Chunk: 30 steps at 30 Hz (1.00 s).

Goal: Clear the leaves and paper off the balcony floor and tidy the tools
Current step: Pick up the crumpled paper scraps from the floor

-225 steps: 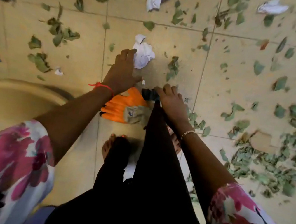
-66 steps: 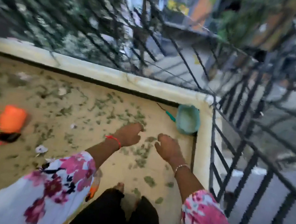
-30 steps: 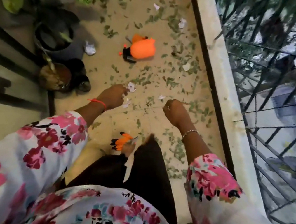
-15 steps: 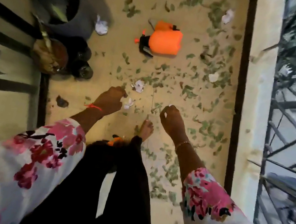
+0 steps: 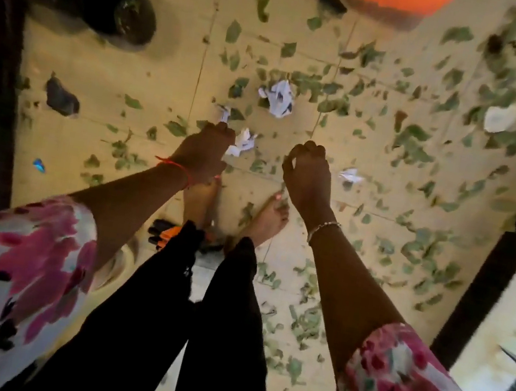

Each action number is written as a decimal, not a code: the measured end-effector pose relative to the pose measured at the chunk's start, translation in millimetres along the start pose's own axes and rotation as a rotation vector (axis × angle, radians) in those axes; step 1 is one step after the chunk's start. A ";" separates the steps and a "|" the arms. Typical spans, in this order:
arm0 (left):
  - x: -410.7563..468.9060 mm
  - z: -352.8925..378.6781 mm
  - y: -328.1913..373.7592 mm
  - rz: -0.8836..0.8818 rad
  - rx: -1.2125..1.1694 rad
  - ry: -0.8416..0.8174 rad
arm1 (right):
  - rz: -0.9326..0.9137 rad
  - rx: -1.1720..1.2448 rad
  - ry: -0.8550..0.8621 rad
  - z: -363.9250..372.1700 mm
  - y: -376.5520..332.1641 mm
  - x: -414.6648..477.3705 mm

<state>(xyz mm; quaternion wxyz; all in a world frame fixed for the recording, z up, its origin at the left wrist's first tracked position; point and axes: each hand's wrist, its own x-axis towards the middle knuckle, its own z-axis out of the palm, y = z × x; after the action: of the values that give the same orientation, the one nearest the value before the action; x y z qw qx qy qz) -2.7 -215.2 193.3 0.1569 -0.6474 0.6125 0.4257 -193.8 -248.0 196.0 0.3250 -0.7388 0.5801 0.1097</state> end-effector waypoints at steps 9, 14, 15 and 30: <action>120.0 103.2 -54.0 0.233 0.221 0.012 | 0.045 0.020 0.077 121.8 37.9 127.6; 147.8 128.4 -67.9 0.325 0.045 0.188 | 0.058 0.035 0.073 138.9 45.0 180.6; 151.5 126.0 -69.0 0.326 0.001 0.208 | 0.053 -0.019 0.078 139.2 44.5 185.8; 89.1 73.6 -53.6 -0.381 -1.258 0.178 | -0.040 0.581 0.342 110.2 -12.4 106.0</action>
<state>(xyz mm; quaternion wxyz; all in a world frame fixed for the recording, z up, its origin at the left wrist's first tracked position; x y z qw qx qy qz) 10.5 -209.9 66.7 -0.2295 -0.7453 0.1327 0.6118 -126.5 -262.9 59.0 0.4221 -0.6342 0.6186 -0.1922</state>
